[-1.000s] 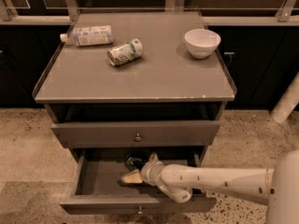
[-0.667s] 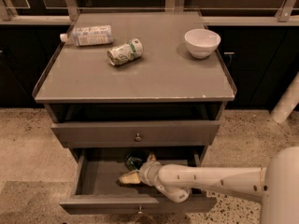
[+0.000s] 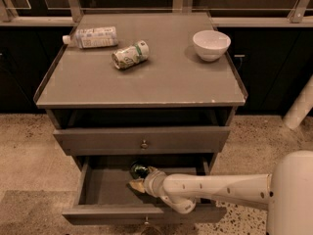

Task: Pick green can from middle drawer and place on counter

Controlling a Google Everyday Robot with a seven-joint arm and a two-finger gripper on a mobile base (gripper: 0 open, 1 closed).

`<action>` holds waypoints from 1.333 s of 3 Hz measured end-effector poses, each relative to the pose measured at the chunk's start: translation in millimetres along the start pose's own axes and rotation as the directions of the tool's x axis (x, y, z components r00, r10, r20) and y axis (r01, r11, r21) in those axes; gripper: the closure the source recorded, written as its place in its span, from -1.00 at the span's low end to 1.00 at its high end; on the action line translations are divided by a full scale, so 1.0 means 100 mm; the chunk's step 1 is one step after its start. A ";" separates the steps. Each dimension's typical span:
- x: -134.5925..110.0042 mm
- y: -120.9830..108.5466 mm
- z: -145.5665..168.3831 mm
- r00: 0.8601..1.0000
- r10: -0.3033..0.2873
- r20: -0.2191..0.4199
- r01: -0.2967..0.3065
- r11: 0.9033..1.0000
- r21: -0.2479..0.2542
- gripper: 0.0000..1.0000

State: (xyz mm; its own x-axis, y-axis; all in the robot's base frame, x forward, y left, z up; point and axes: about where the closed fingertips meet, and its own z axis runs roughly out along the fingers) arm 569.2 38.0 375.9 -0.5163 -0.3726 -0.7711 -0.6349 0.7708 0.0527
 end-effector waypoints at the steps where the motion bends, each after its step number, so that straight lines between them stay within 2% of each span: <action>1: 0.00 0.00 0.00 1.000 0.000 0.000 0.000 1.000 0.000 0.18; 2: 0.00 0.00 0.00 1.000 0.000 0.000 0.000 1.000 0.000 0.61; 3: -0.07 -0.06 -0.09 0.999 0.014 0.031 -0.013 0.999 -0.042 0.99; 4: -0.09 -0.24 -0.38 0.999 0.040 0.033 -0.037 0.997 -0.072 1.00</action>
Offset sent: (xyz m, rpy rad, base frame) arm 0.0000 0.0000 0.0000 0.0000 0.0000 0.0000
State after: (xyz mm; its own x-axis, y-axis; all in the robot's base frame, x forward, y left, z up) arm 567.2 3.2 405.2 -0.5216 -0.3242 -0.7892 -0.6551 0.7448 0.1270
